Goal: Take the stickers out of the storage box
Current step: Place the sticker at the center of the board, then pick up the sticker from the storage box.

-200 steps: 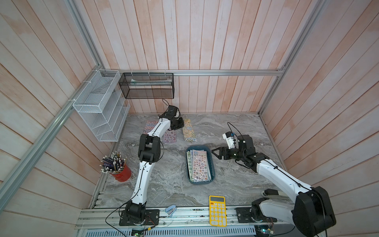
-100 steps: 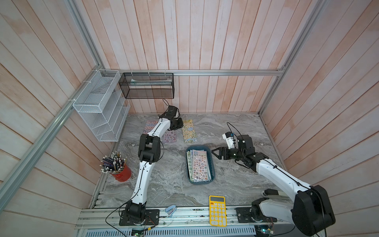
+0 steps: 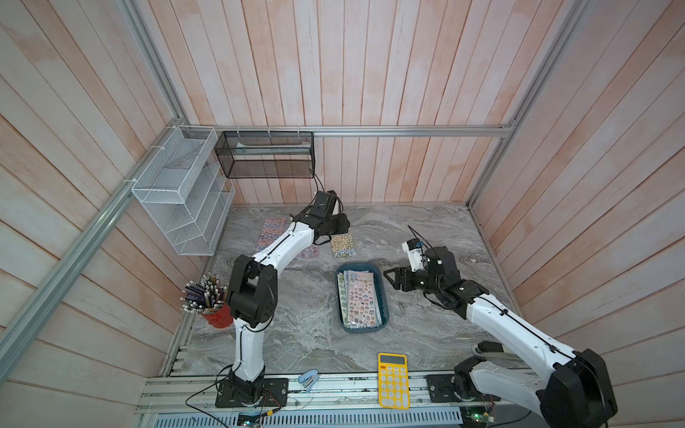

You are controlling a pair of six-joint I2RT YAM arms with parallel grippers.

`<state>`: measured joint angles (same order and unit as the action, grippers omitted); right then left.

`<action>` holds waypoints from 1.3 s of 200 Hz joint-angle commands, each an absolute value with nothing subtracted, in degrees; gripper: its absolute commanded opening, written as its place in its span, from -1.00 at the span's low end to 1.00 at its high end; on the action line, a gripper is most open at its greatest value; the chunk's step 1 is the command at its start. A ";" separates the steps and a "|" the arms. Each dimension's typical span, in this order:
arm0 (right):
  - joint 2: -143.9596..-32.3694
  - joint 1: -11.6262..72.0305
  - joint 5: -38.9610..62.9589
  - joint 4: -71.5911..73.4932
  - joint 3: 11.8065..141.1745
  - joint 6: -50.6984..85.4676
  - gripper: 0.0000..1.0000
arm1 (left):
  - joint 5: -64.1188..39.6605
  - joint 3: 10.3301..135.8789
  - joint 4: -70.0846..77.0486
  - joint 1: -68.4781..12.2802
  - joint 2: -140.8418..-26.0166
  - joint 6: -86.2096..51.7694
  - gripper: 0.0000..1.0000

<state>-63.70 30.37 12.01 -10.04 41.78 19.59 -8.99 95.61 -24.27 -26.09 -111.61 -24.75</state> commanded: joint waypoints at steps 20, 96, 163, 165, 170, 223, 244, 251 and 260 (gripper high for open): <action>-65.66 42.27 -9.81 -16.32 44.56 20.21 0.47 | -5.47 76.66 -14.95 -26.88 -97.77 -27.06 0.02; -85.69 53.81 -17.04 -16.23 54.48 20.43 0.39 | -5.07 50.08 -10.16 -30.30 -80.02 -34.11 0.04; -95.79 54.32 -14.68 -14.21 57.92 23.26 0.37 | -6.26 46.64 -8.38 -36.87 -83.10 -38.66 0.04; -96.00 54.25 -14.61 -14.21 57.96 23.33 0.37 | -6.31 46.71 -8.36 -36.95 -83.24 -38.78 0.04; -96.45 54.23 -14.59 -14.15 57.97 23.59 0.35 | -6.57 47.03 -8.35 -37.32 -83.75 -39.02 0.03; -98.95 53.54 -3.30 -5.20 54.03 25.73 -0.06 | -7.84 49.81 -8.42 -38.43 -89.04 -38.59 -0.20; -98.48 52.51 4.55 1.99 49.90 27.07 -0.19 | -7.89 50.69 -8.47 -38.47 -90.70 -38.45 -0.22; -97.87 52.02 5.74 3.74 48.44 27.69 -0.20 | -7.91 51.53 -9.02 -38.50 -91.33 -38.34 -0.22; -97.09 51.09 7.75 5.85 46.63 28.18 -0.22 | -7.84 52.80 -9.91 -38.48 -91.97 -38.24 -0.20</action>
